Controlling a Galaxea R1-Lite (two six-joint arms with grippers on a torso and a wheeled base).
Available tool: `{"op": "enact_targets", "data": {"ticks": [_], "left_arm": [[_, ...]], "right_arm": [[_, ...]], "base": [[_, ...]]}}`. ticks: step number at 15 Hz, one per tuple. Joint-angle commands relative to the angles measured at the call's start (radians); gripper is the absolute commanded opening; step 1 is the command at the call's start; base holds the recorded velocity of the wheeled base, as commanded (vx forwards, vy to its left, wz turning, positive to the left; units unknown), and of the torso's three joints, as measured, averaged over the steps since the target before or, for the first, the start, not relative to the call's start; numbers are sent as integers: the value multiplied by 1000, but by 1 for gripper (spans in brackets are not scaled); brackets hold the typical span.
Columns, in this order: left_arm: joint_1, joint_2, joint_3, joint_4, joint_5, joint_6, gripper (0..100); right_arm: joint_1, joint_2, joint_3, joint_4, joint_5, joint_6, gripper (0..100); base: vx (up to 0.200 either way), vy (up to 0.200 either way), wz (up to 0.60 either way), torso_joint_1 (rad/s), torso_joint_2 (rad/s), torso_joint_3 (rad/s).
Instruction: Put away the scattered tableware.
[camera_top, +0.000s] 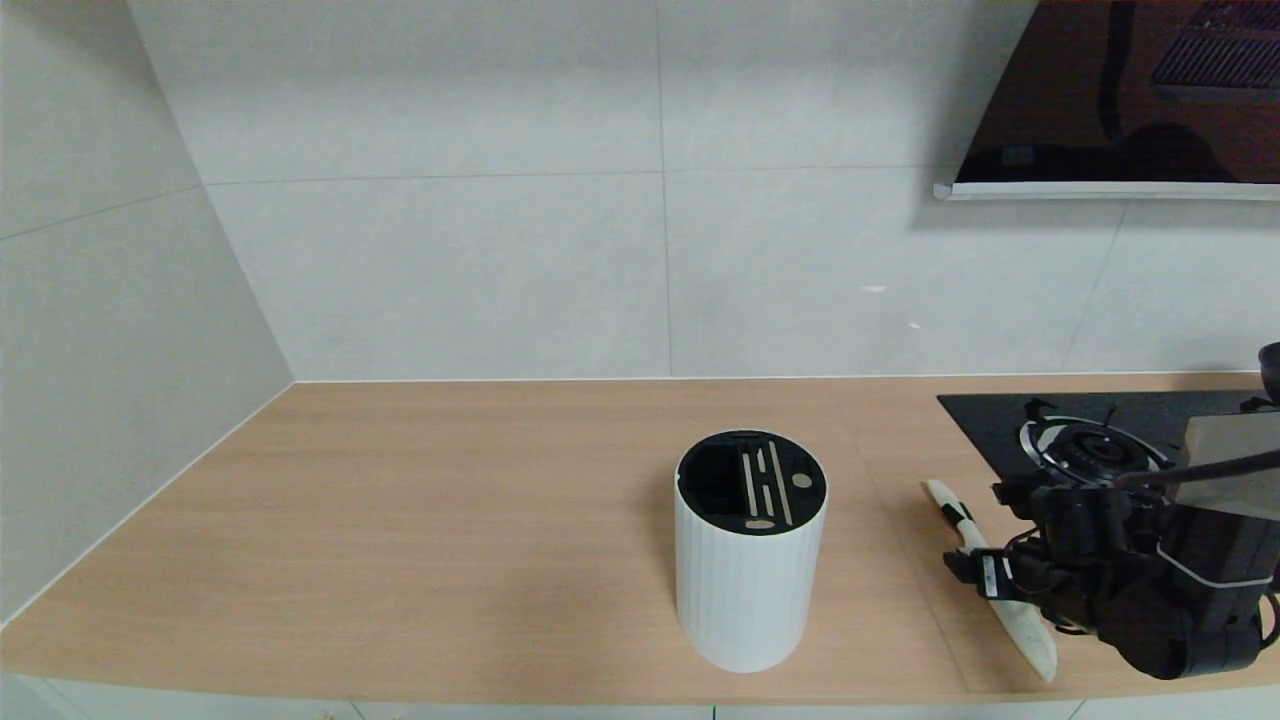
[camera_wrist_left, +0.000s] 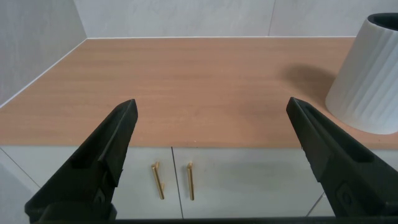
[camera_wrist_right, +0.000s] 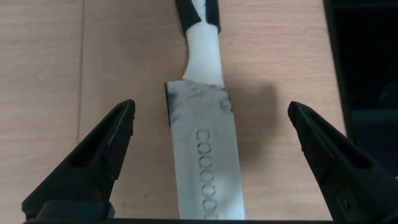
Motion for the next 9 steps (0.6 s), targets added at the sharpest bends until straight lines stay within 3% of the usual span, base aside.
{"op": "enact_targets", "data": {"ticks": [1,8,9], "left_arm": [[0,2,0,0,0,0,100],[0,0,0,0,0,0,100],[0,2,0,0,0,0,100]], "right_arm": [[0,28,-12,0,1,2,100],[0,36,-31,0,4,2,100],[0,36,-29,0,4,2,0]], "base": [[0,0,0,0,0,0],[0,0,0,0,0,0],[0,0,0,0,0,0]]}}
